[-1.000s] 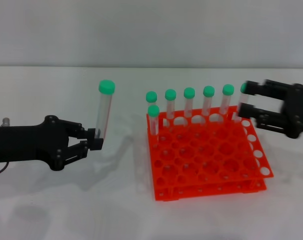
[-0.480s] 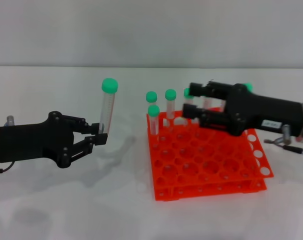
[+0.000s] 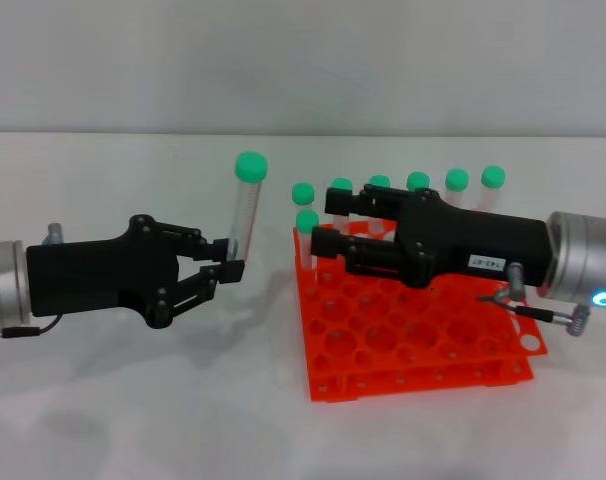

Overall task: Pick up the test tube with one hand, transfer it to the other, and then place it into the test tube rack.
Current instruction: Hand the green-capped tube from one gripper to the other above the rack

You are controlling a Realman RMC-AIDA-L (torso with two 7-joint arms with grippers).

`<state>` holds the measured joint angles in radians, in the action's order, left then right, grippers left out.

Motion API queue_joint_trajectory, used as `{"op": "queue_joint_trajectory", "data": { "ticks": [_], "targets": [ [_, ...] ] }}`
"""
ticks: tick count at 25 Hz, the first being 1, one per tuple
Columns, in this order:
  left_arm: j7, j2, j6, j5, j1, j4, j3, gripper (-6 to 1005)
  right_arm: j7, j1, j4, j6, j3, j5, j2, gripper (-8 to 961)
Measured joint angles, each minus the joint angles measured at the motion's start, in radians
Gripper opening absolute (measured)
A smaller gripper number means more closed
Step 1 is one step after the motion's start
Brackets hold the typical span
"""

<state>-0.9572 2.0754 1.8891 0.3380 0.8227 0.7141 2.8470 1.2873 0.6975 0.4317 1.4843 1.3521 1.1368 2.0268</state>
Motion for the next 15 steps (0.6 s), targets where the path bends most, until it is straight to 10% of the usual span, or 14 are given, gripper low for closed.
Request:
{"op": "queue_joint_trajectory", "data": {
  "ticks": [15],
  "targets": [
    [0.008, 0.000, -0.049, -0.015, 0.013, -0.044, 0.000, 248, -0.184, 0.015, 0.022, -0.146, 0.360, -0.363, 0.001, 646]
  ]
}}
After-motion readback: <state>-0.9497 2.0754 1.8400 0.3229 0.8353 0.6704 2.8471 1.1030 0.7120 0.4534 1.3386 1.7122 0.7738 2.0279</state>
